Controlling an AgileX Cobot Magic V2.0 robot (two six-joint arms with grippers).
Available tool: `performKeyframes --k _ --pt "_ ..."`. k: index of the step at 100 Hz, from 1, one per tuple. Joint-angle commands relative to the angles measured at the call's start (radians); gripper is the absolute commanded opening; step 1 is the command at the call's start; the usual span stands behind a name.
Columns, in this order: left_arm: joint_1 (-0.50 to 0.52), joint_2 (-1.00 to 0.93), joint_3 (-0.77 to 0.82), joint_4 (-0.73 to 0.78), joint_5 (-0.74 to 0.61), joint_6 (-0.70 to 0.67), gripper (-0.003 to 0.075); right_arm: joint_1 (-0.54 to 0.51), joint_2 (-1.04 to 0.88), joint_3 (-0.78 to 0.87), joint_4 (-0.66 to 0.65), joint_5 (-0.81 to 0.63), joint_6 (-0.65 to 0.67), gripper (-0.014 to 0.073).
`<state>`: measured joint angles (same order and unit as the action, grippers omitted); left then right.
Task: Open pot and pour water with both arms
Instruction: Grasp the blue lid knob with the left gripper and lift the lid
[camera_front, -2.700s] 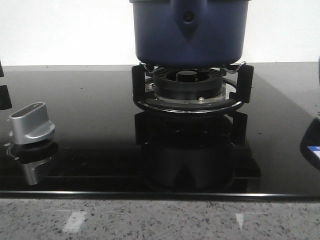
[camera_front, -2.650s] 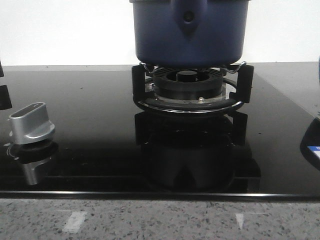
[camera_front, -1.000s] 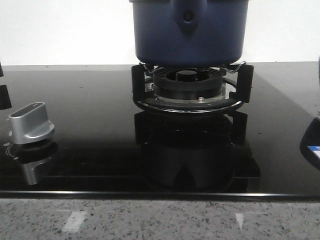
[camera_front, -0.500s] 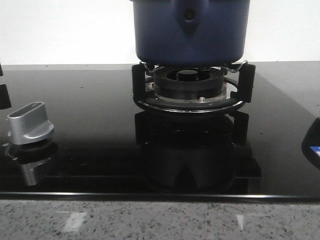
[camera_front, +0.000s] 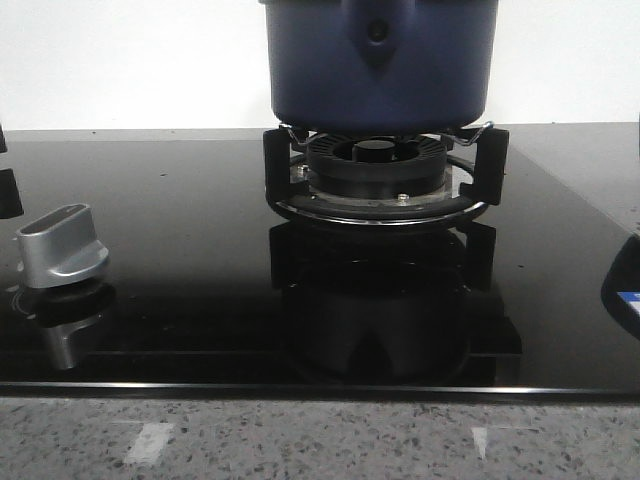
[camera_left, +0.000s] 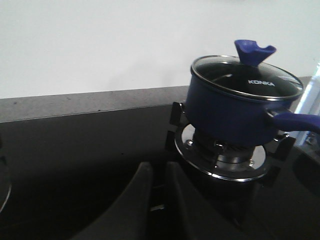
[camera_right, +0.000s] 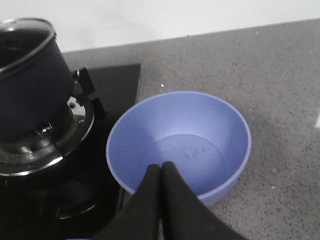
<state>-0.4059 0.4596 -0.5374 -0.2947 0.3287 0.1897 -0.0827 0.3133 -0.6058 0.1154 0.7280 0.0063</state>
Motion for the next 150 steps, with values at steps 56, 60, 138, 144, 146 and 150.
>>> performKeyframes --k 56,60,138,144,146,150 --pt "-0.361 0.455 -0.278 0.124 -0.329 0.045 0.0400 0.018 0.025 -0.051 0.055 -0.080 -0.013 0.0425" --pt "-0.371 0.489 -0.309 0.132 -0.329 0.045 0.0400 0.024 0.025 -0.051 0.055 -0.080 -0.013 0.0425" --pt "-0.112 0.657 -0.651 -1.179 0.500 1.230 0.0400 0.028 0.025 -0.051 0.055 -0.035 -0.013 0.0411" --pt "-0.043 0.665 -0.651 -1.309 0.542 1.260 0.0400 0.028 0.025 -0.051 0.055 -0.020 -0.013 0.0411" --pt "-0.021 0.668 -0.651 -1.336 0.553 1.267 0.0400 0.028 0.025 -0.051 0.055 -0.015 -0.013 0.0411" --pt "0.013 0.679 -0.651 -1.363 0.573 1.285 0.0400 0.028 0.025 -0.051 0.055 -0.008 -0.013 0.0411"
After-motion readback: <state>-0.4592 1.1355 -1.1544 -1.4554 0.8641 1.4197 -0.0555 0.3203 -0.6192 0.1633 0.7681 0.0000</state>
